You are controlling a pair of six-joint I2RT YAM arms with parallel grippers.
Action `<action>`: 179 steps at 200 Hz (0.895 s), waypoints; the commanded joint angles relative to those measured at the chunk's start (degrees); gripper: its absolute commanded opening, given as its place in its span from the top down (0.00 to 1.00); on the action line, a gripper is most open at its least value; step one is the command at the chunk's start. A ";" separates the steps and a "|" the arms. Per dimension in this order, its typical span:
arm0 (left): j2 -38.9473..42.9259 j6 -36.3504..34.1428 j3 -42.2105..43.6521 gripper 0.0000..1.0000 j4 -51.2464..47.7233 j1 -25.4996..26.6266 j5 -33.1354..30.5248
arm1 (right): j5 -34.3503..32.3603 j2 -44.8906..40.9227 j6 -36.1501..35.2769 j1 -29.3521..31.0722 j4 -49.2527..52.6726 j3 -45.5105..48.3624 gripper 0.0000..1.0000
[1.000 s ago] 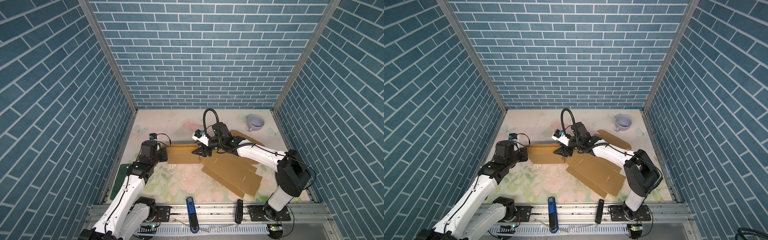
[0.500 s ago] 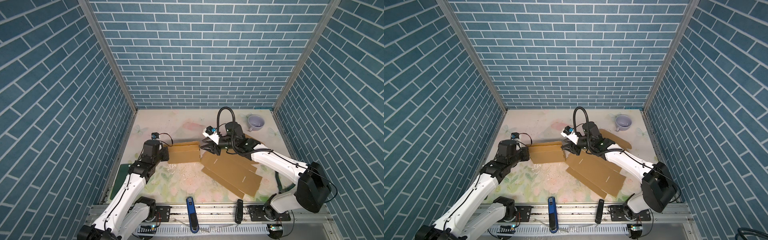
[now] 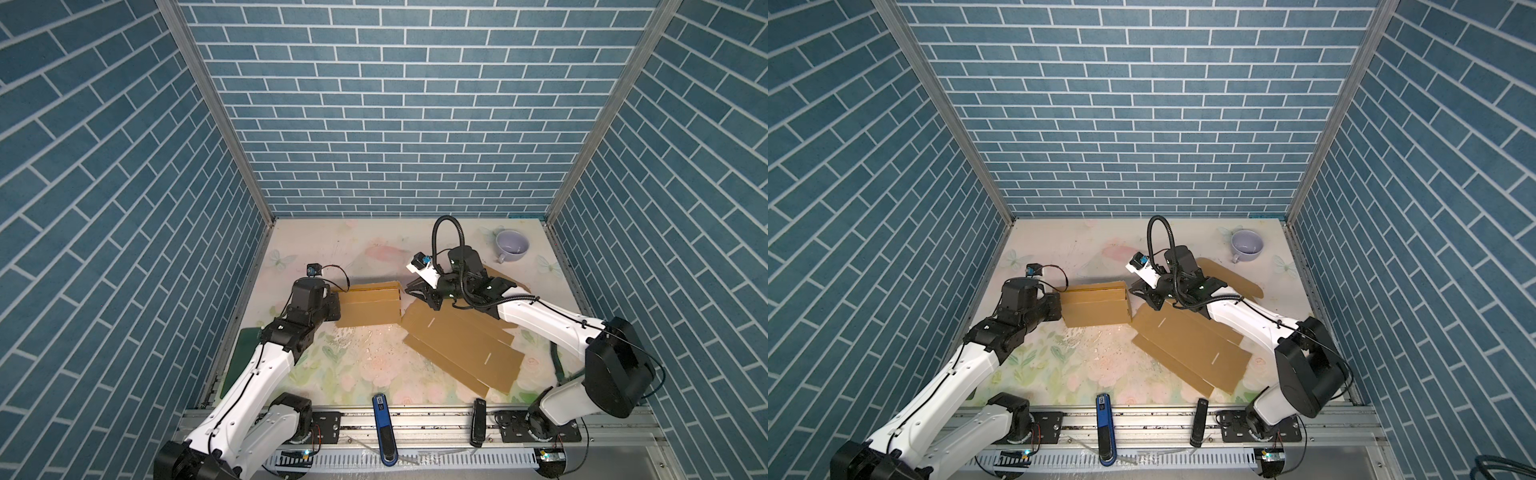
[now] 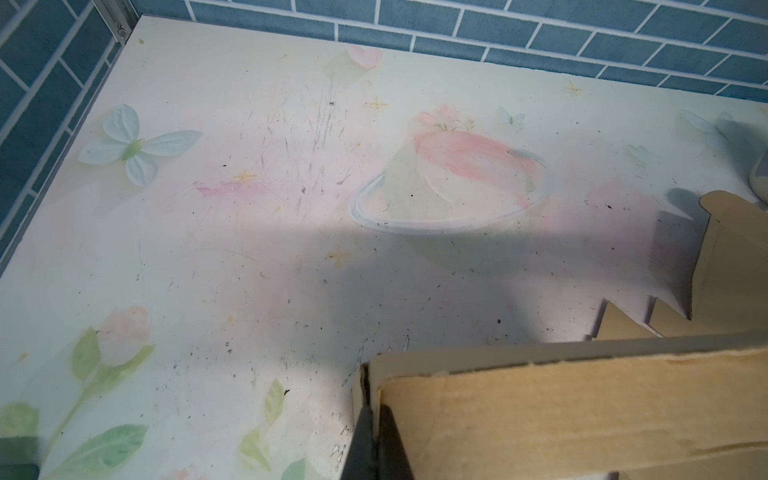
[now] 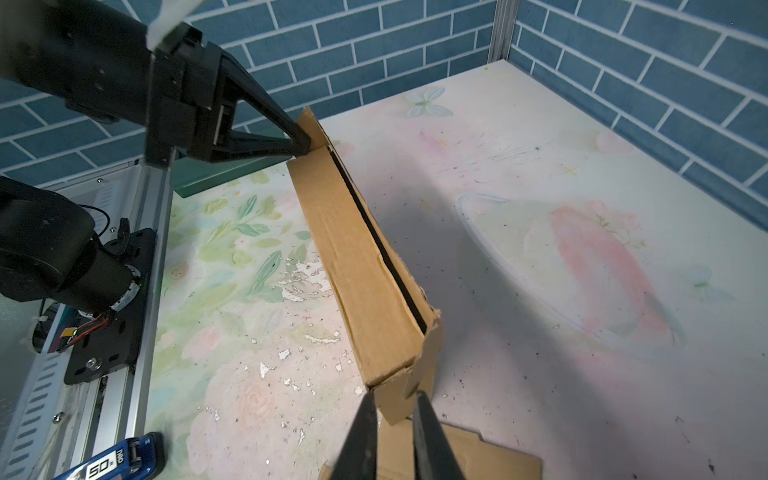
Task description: Fold the paper box
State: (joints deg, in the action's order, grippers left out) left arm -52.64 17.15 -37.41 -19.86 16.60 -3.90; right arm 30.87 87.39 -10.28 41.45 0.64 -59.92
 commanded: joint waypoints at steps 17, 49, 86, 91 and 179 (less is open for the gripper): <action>-1.43 -0.46 -1.01 1.00 -3.62 1.66 -1.48 | 2.39 2.27 2.23 0.04 -3.40 -0.54 0.84; -1.85 -0.32 -1.17 1.00 -3.49 2.48 -2.20 | 4.20 3.12 3.40 0.12 -4.20 -1.15 0.84; -1.85 -0.21 -0.96 1.00 -3.13 3.13 -2.95 | 5.00 4.42 4.37 0.64 -4.42 -1.86 0.86; -1.85 -0.18 -0.95 1.00 -3.04 3.15 -2.91 | 5.07 4.48 4.46 0.65 -4.46 -1.87 0.86; -1.50 -0.27 0.63 1.00 -1.96 4.44 -4.31 | 3.76 4.66 5.50 1.00 -5.82 -0.82 0.89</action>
State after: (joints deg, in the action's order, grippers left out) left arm -54.00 17.15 -38.04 -19.75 19.97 -7.94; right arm 34.65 91.70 -6.17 42.11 -3.57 -60.03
